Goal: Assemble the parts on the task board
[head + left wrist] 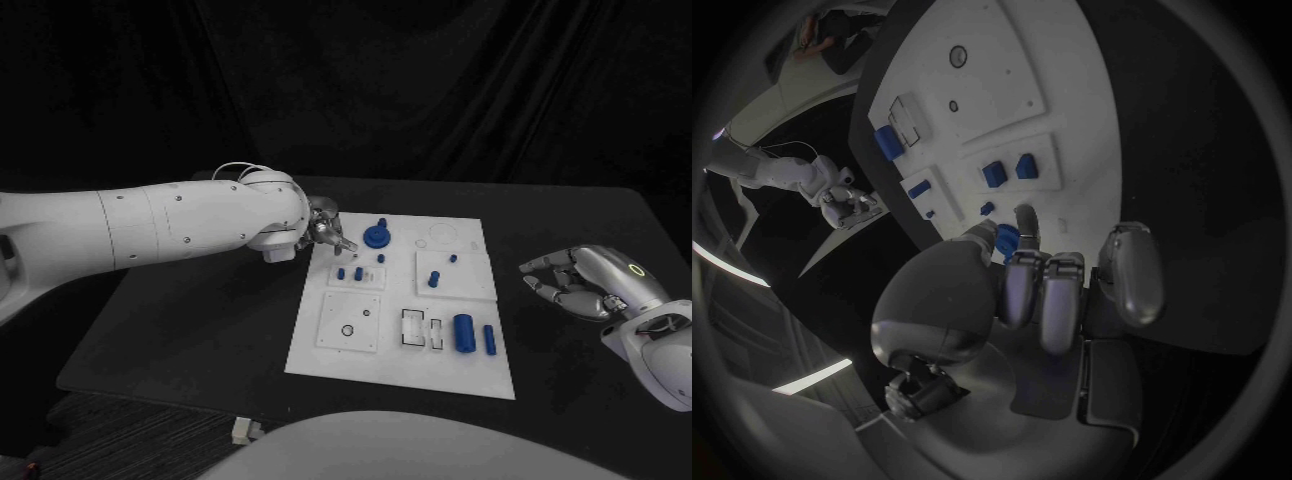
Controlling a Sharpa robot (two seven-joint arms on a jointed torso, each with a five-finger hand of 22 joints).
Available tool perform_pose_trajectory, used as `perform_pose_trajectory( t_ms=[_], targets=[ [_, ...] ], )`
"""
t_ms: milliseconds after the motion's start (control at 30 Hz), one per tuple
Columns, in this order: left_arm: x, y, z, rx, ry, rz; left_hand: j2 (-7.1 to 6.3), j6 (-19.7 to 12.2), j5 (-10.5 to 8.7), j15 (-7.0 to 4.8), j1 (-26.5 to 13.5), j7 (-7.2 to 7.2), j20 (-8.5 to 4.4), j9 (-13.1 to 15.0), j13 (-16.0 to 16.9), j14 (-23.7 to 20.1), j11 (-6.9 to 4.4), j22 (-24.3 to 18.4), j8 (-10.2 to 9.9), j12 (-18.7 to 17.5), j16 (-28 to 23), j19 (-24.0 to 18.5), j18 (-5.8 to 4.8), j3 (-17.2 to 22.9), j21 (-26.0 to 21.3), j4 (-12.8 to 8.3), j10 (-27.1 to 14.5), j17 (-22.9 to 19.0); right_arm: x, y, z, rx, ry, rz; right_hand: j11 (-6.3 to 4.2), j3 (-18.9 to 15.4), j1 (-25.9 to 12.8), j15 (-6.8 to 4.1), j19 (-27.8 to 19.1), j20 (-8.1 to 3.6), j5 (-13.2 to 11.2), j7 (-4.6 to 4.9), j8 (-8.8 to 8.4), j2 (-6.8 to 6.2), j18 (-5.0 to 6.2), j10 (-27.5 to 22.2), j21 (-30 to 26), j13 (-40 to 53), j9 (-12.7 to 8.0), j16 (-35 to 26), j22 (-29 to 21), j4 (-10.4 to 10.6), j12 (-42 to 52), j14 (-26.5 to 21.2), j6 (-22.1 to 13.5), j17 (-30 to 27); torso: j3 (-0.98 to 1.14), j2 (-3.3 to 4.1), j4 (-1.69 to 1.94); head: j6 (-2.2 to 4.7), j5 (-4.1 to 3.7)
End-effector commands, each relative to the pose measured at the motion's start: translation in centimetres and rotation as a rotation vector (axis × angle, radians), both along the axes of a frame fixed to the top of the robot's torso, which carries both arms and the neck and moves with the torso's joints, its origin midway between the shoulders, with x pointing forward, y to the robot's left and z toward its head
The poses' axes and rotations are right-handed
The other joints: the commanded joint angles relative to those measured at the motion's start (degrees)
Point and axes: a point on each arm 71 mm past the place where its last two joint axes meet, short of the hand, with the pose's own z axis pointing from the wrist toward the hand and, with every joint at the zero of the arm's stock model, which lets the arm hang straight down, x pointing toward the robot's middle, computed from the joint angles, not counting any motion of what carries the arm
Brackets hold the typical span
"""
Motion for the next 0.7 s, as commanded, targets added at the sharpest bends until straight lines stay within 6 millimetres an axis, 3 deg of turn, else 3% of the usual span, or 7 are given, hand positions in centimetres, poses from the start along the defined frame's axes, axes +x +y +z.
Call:
perform_pose_trajectory(
  t_ms=[33, 133, 267, 300, 333, 500, 700],
  targets=[
    [0.6, -1.8, 1.7, -0.227, -0.192, -0.133, -0.68, -2.07, -1.04, 0.92, 6.86, 0.87, 0.85, -1.98, -12.97, -13.75, 1.27, 7.73, -1.07, -32.82, -23.26, -3.82, 1.62, 2.47, -4.99, -2.45, -23.51, -6.44, -0.2, -0.1, 0.2, 0.009, -0.016, -0.008, -0.04, 0.33, 0.15, -0.21, -0.25, 0.0, 0.26, 0.14, -0.02, -0.01, 0.13, -0.28, -0.21, -12.34, -0.05, -0.28, 8.34, 0.0, -0.33, 1.79, -0.24, -0.12, -0.01, 0.02, 0.01, -0.01, -0.14],
    [0.9, -2.5, 2.5, -0.299, -0.295, -0.221, -2.37, -2.13, -0.6, 1.41, 10.54, 1.17, 1.35, -4.17, -21.51, -11.01, 1.68, 8.43, -1.45, -40.94, -23.95, -2.31, 1.21, 4.81, -2.93, -2.79, -22.1, -9.16, -0.5, -0.1, 0.4, 0.018, -0.029, -0.005, -0.06, 0.35, 0.16, -0.22, -0.26, -0.01, 0.28, 0.11, 0.01, -0.01, 0.14, -0.26, -0.27, -12.31, -0.04, -0.26, 8.33, -0.04, -0.29, 1.8, -0.19, -0.1, 0.01, 0.02, -0.01, -0.01, -0.36],
    [1.0, -3.5, 3.5, -0.248, -0.503, -0.434, -5.05, -2.38, -1.42, 2.95, 13.79, 2.51, 2.18, -11.19, -33.03, -6.66, 3.32, 9.44, -5.13, -50.93, -19.59, 0.21, 0.56, 8.3, 0.81, -1.88, -22.47, -8.34, -1.0, -0.1, 1.1, 0.039, -0.055, 0.001, -0.09, 0.37, 0.18, -0.24, -0.23, -0.01, 0.34, 0.07, 0.06, -0.08, 0.13, -0.22, -0.17, -12.25, -0.02, -0.29, 8.35, -0.11, -0.23, 1.8, -0.1, -0.14, -0.01, 0.06, 0.01, -0.01, -0.63],
    [0.9, -3.8, 3.7, -0.22, -0.551, -0.497, -5.56, -3.82, -3.91, 3.07, 14.2, 2.53, 2.21, -13.34, -35.77, -3.72, 3.06, 9.88, -6.97, -54.08, -15.51, 1.47, 0.28, 9.15, 2.48, -1.55, -24.72, -5.55, -1.1, 0.0, 1.4, 0.045, -0.065, 0.004, -0.09, 0.37, 0.18, -0.24, -0.23, -0.01, 0.34, 0.07, 0.06, -0.08, 0.13, -0.22, -0.17, -12.25, -0.02, -0.29, 8.35, -0.11, -0.23, 1.8, -0.1, -0.14, -0.01, 0.07, -0.02, -0.01, -0.75],
    [0.9, -4.0, 3.8, -0.196, -0.584, -0.544, -6.6, -4.47, -4.09, 1.07, 14.69, 1.25, 1.46, -16.31, -39.38, -2.5, 2.47, 10.06, -8.86, -57.24, -14.04, 2.29, 0.2, 9.99, 3.33, -1.02, -25.83, -4.97, -1.1, 0.0, 1.7, 0.049, -0.073, 0.006, -0.09, 0.37, 0.18, -0.24, -0.23, -0.01, 0.34, 0.07, 0.06, -0.08, 0.13, -0.22, -0.17, -12.25, -0.02, -0.29, 8.35, -0.11, -0.23, 1.8, -0.1, -0.14, -0.02, 0.06, -0.03, -0.01, -0.84],
    [0.5, -4.9, 3.5, -0.074, -0.705, -0.756, -9.89, -5.83, -4.64, -0.92, 16.0, -2.75, -0.58, -27.95, -50.11, -0.21, -0.27, 10.31, -14.43, -64.71, -9.45, 3.48, -0.06, 11.4, 4.1, -0.63, -30.36, -2.88, -1.1, 0.3, 3.0, 0.066, -0.105, 0.017, -0.12, 0.36, 0.15, -0.26, -0.21, -0.01, 0.43, 0.05, 0.08, -0.17, 0.11, -0.17, -0.1, -12.16, -0.01, -0.28, 8.37, -0.16, -0.13, 1.8, -0.05, -0.14, -0.18, 0.29, -0.04, -0.01, -1.47],
    [0.3, -5.6, 2.6, 0.024, -0.795, -0.911, -10.5, -6.65, -3.72, -1.63, 16.95, -5.55, -1.12, -34.71, -54.46, 0.7, -1.38, 10.42, -14.36, -65.4, -6.38, 3.92, -0.16, 11.73, 4.42, -2.46, -31.87, -1.04, -1.1, 0.7, 3.4, 0.07, -0.111, 0.03, -0.12, 0.35, 0.04, -0.27, -0.2, -0.02, 0.57, 0.06, 0.07, -0.26, 0.12, -0.16, -0.11, -12.2, -0.02, -0.32, 8.37, -0.14, -0.19, 1.8, -0.06, -0.2, -0.32, 0.67, -0.25, -0.01, -1.69]
  ],
)
